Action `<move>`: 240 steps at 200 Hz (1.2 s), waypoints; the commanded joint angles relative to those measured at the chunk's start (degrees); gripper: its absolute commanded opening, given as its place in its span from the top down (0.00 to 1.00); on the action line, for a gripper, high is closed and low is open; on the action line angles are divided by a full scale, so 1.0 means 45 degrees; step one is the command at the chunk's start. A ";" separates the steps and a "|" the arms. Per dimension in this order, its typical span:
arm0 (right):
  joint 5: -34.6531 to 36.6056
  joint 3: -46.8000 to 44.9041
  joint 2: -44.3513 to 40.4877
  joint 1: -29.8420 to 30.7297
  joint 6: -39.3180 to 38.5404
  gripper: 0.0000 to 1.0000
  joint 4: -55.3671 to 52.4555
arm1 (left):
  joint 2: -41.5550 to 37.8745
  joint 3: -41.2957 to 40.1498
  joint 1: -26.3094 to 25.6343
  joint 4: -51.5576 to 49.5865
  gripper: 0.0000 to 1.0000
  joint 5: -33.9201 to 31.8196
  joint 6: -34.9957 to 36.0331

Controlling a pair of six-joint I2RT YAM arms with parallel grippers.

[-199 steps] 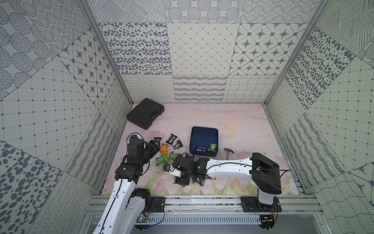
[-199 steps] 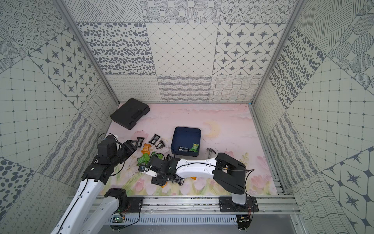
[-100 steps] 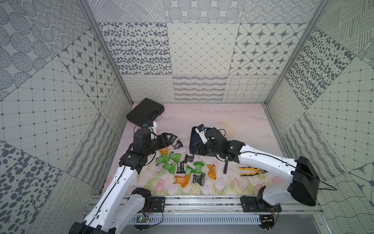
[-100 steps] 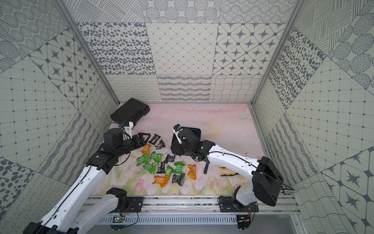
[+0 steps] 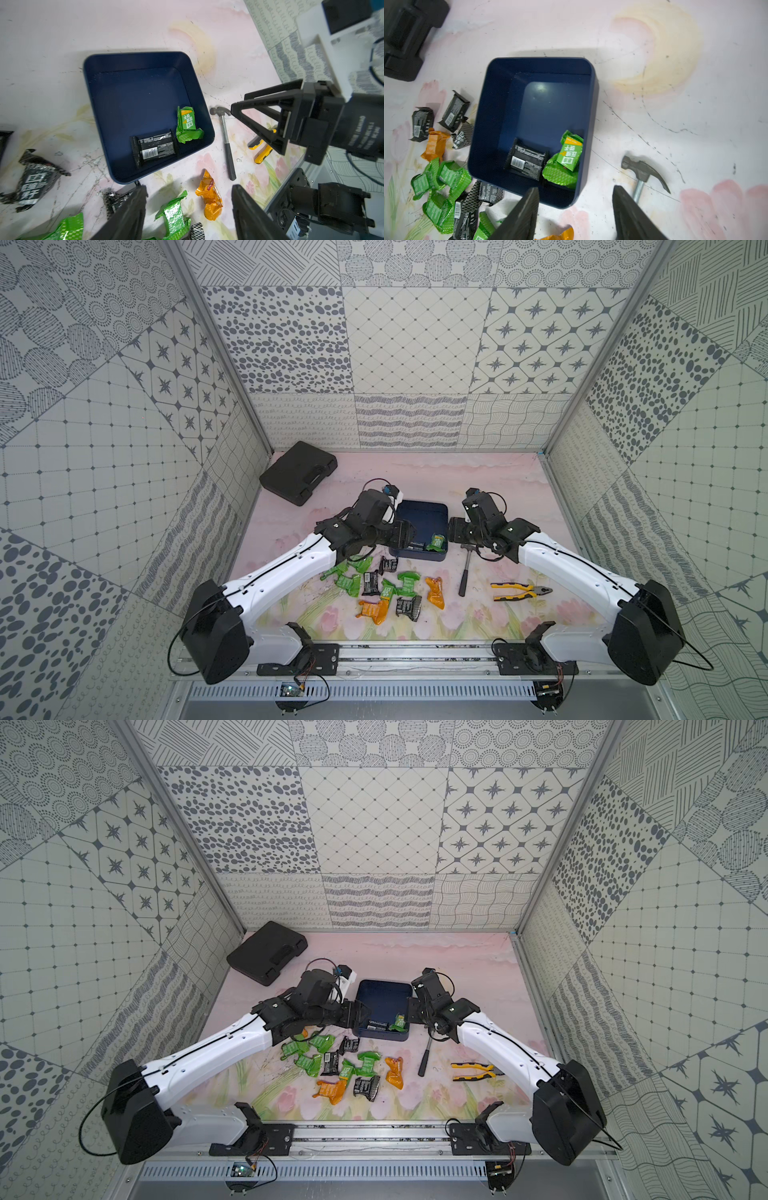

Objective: Take the cookies out of the storage box
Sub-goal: Pick up the cookie from the storage box.

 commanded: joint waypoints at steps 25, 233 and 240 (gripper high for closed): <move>-0.0086 -0.0878 -0.1192 -0.0839 0.1120 0.40 -0.0439 | 0.3492 0.2382 -0.1881 -0.1047 0.33 -0.0970 -0.0336; 0.0129 -0.1562 -0.2075 -0.1028 0.1285 0.42 -0.0834 | 0.9594 0.7567 -0.1990 -0.4751 0.43 -0.1662 -0.0116; 0.0108 -0.1577 -0.2085 -0.1028 0.1288 0.42 -0.0837 | 0.9740 0.7698 -0.1977 -0.4772 0.43 -0.1662 -0.0064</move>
